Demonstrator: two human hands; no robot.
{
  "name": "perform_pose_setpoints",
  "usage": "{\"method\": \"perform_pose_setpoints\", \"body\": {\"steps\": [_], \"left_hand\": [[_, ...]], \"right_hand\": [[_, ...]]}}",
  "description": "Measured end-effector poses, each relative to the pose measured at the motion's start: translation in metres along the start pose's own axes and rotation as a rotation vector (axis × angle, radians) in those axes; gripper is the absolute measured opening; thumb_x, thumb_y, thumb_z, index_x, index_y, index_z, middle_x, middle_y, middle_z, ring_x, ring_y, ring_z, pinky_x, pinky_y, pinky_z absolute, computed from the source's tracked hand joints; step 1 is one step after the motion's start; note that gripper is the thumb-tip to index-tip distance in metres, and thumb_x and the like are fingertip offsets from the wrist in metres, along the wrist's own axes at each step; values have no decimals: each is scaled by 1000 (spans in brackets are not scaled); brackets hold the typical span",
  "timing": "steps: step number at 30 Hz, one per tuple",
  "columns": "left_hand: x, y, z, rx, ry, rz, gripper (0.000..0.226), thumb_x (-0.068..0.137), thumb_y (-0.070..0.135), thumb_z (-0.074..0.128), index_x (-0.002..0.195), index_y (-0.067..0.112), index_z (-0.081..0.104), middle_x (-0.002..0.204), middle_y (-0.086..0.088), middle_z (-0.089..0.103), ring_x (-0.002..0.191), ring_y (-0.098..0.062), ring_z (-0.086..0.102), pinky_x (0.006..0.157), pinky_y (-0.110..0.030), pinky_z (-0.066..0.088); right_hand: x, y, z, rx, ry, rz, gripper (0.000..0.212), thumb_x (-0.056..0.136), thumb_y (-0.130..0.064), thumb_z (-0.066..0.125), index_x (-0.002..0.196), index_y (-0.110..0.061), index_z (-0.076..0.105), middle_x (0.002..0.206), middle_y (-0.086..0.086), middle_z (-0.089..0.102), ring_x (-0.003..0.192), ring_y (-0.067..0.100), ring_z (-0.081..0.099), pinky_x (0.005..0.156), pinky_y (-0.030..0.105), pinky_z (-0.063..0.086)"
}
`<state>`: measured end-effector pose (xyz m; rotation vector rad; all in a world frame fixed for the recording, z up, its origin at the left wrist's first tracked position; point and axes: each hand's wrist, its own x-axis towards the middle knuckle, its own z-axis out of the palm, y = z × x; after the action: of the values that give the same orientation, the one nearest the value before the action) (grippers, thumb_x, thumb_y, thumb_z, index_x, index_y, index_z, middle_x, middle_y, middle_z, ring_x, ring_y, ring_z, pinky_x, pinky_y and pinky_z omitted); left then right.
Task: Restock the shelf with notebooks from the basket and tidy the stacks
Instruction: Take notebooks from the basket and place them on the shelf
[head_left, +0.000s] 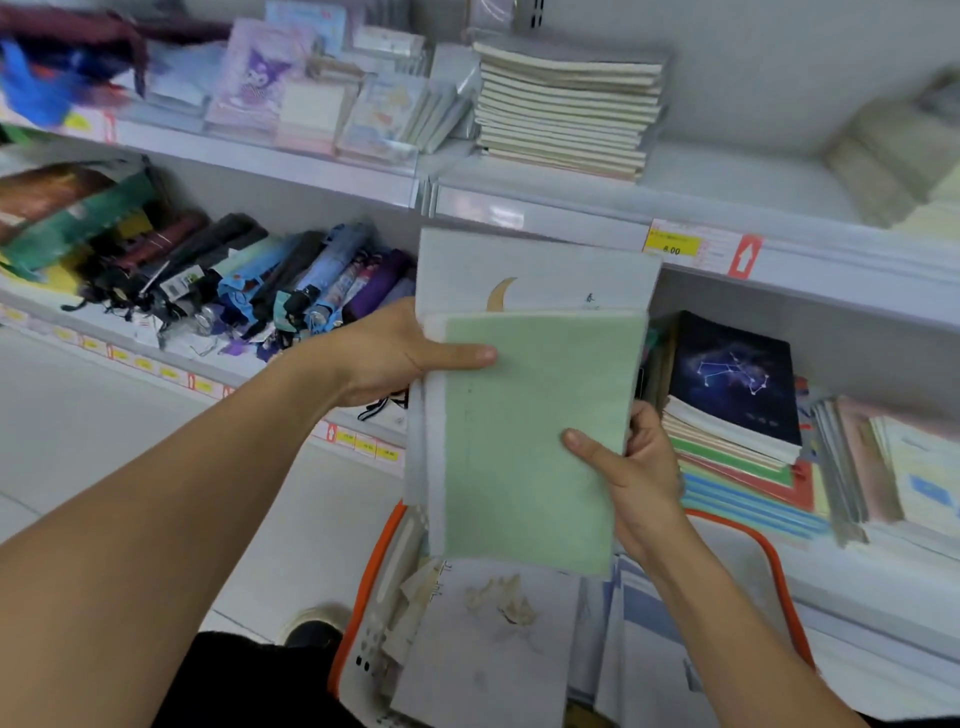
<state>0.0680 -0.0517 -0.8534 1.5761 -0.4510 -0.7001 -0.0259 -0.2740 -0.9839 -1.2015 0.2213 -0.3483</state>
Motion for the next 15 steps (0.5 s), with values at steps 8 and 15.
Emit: {"method": "perform_pose_setpoints", "body": {"steps": [8, 15], "left_hand": [[9, -27, -15, 763, -92, -229, 38, 77, 12, 80, 106, 25, 60, 95, 5, 68, 79, -8, 66, 66, -22, 57], [13, -41, -21, 955, -260, -431, 22, 78, 8, 79, 92, 18, 65, 92, -5, 69, 82, -20, 71, 61, -17, 54]], "right_hand": [[-13, 61, -29, -145, -85, 55, 44, 63, -6, 82, 106, -9, 72, 104, 7, 77, 94, 23, 73, 79, 33, 58], [-29, 95, -47, -184, -112, 205, 64, 51, -17, 95, 107, -1, 71, 103, 12, 76, 93, 24, 72, 84, 38, 59]]}}
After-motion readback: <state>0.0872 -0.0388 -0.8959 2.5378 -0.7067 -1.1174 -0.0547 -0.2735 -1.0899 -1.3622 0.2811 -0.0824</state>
